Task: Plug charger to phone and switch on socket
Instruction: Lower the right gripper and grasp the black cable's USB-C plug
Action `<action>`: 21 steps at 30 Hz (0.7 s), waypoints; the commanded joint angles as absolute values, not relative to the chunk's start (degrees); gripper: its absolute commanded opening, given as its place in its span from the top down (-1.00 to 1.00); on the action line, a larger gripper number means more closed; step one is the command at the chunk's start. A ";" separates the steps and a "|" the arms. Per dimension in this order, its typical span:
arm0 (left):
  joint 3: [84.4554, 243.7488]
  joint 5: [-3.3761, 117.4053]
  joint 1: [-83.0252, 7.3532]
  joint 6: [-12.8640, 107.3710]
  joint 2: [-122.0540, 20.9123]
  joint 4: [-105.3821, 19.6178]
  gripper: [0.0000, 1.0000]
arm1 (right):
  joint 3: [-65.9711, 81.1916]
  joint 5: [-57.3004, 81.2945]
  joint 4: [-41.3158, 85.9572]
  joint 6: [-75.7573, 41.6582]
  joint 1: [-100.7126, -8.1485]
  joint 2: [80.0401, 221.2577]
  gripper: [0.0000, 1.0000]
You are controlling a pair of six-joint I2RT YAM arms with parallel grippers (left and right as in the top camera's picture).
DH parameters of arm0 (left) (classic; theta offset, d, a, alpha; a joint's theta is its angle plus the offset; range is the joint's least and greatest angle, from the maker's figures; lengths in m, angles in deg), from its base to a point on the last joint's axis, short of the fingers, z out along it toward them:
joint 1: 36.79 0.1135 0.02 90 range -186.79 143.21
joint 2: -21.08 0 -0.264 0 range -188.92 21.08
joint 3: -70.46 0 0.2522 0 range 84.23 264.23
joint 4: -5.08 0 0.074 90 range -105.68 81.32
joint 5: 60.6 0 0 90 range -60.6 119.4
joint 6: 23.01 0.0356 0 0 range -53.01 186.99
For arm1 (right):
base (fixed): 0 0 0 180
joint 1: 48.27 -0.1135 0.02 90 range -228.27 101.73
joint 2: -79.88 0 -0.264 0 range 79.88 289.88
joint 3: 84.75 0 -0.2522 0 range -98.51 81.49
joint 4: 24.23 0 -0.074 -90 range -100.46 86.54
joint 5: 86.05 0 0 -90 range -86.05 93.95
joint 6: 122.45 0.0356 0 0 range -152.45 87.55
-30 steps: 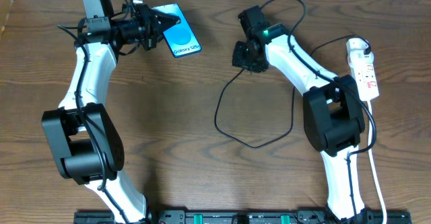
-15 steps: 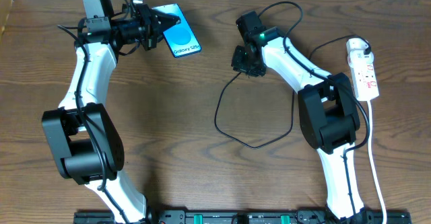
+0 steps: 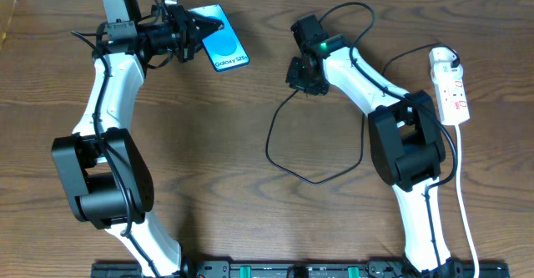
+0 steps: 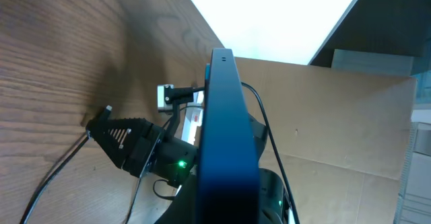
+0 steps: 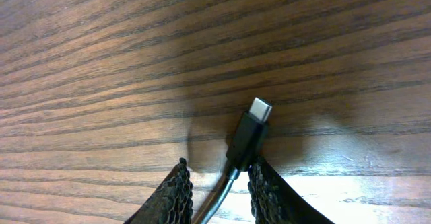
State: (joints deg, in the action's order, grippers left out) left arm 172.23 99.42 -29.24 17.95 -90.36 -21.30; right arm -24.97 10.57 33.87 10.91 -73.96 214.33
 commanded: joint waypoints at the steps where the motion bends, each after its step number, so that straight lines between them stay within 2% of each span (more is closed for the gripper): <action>1: 173.28 101.43 -29.08 18.92 -88.88 -21.04 0.86 | -23.66 9.91 34.03 12.61 -74.55 217.94 0.46; 4: 173.28 101.43 -29.08 18.92 -88.88 -21.06 0.85 | -23.66 10.35 33.61 12.96 -74.53 218.96 0.63; 6: 173.28 101.43 -29.08 18.92 -88.88 -21.04 0.86 | -23.66 10.35 33.46 12.94 -74.51 218.98 0.97; 10: 173.28 101.43 -29.08 18.92 -88.88 -21.04 0.85 | -23.66 10.57 32.82 12.15 -74.51 218.98 0.98; 18: 173.28 101.41 -29.08 18.92 -88.88 -21.06 0.86 | -24.97 26.13 26.81 -9.51 -72.74 218.61 0.98; 21: 173.28 101.41 -29.08 18.92 -88.88 -21.04 0.85 | -25.01 37.62 27.25 -17.53 -70.70 217.37 0.98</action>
